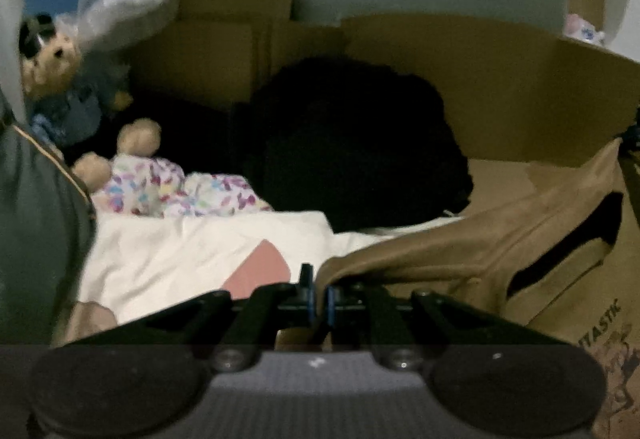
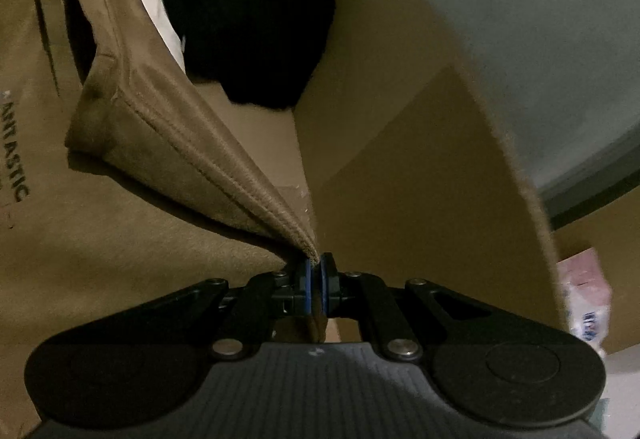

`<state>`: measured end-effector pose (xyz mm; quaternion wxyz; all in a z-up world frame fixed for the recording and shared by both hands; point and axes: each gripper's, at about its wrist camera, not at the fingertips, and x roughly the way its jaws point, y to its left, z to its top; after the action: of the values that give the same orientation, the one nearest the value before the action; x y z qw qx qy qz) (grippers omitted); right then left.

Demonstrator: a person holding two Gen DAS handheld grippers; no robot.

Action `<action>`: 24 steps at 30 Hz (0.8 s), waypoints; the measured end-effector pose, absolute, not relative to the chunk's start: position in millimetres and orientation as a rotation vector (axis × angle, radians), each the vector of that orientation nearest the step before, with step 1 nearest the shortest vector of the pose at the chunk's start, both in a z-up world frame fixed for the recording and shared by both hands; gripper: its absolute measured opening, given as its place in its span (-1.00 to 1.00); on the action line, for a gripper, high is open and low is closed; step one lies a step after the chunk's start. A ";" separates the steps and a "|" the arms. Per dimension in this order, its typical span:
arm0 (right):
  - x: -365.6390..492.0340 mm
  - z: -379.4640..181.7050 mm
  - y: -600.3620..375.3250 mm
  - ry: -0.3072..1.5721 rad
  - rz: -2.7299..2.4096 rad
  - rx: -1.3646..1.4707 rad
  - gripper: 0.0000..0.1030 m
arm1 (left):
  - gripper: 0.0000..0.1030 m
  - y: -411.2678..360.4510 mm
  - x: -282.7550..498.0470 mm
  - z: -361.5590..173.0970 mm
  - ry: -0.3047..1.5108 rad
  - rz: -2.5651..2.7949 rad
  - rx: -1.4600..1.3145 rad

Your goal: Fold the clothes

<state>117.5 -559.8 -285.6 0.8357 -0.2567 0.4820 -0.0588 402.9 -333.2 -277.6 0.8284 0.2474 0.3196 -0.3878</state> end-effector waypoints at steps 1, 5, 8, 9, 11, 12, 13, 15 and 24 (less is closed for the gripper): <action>120.6 -293.5 -561.4 1.028 -0.126 -0.545 -0.88 | -0.80 -335.9 405.7 -283.5 0.689 -0.821 0.523; 127.0 -317.5 -564.0 1.061 -0.130 -0.541 -0.86 | -0.57 -347.4 412.0 -306.4 0.734 -0.790 0.541; 128.6 -328.3 -569.9 1.091 -0.149 -0.484 -0.73 | -0.26 -350.4 426.6 -320.6 0.791 -0.732 0.514; 128.2 -330.9 -572.3 1.100 -0.158 -0.459 -0.65 | -0.10 -349.0 430.3 -322.0 0.804 -0.714 0.498; 122.6 -331.2 -573.1 1.106 -0.177 -0.463 -0.42 | -0.04 -344.8 432.9 -320.6 0.806 -0.696 0.495; 118.8 -331.1 -573.0 1.108 -0.188 -0.472 -0.31 | 0.07 -342.8 433.1 -319.5 0.804 -0.690 0.501; 114.6 -330.5 -572.5 1.109 -0.198 -0.486 -0.23 | 0.13 -341.3 430.9 -317.5 0.796 -0.693 0.525; 104.9 -325.8 -569.5 1.115 -0.203 -0.518 -0.13 | 0.22 -333.5 423.2 -309.6 0.772 -0.704 0.570; 75.4 -267.1 -523.6 0.963 -0.043 -0.561 -0.13 | 0.22 -328.1 363.6 -269.1 0.560 -0.871 0.744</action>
<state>75.4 -523.6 -267.1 0.8484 -0.2664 0.4570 -0.0202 363.6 -328.1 -269.1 0.8036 0.3474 0.2613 -0.4064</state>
